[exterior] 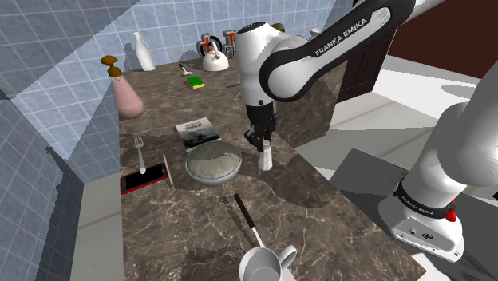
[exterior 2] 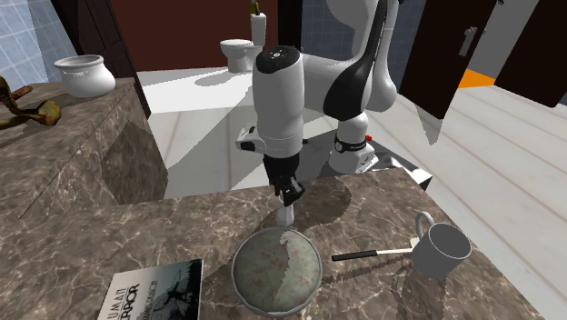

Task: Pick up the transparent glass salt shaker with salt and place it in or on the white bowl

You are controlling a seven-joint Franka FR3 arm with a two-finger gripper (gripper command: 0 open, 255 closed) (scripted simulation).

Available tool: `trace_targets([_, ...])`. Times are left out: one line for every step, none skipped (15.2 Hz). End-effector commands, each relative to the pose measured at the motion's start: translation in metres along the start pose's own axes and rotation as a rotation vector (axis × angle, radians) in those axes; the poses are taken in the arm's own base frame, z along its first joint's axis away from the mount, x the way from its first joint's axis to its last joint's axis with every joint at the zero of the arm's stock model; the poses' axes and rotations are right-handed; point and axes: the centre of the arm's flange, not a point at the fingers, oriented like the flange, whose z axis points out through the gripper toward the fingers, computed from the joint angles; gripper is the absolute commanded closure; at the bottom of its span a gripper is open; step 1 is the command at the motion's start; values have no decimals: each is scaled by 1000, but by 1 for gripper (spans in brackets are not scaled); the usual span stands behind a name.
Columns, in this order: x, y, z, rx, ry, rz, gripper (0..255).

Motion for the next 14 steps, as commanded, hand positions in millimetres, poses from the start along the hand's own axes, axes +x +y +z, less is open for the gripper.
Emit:
trace_targets([0,0,0,0,0,0,255])
trace_targets([0,0,0,0,0,0,255])
trace_targets([0,0,0,0,0,0,255])
trace_targets([0,0,0,0,0,0,255])
trace_targets([0,0,0,0,0,0,255])
trace_targets([0,0,0,0,0,0,255])
trace_targets([0,0,-1,0,0,0,255])
trace_targets([0,0,0,0,0,0,255])
trace_targets([0,0,-5,0,0,0,255])
trace_targets([-1,1,-10,0,0,0,255])
trace_targets([-1,1,-16,0,0,0,255])
trace_targets([-2,1,-21,0,0,0,255])
trace_targets([-2,2,-26,0,0,0,255])
trace_targets([-3,2,-31,0,0,0,255])
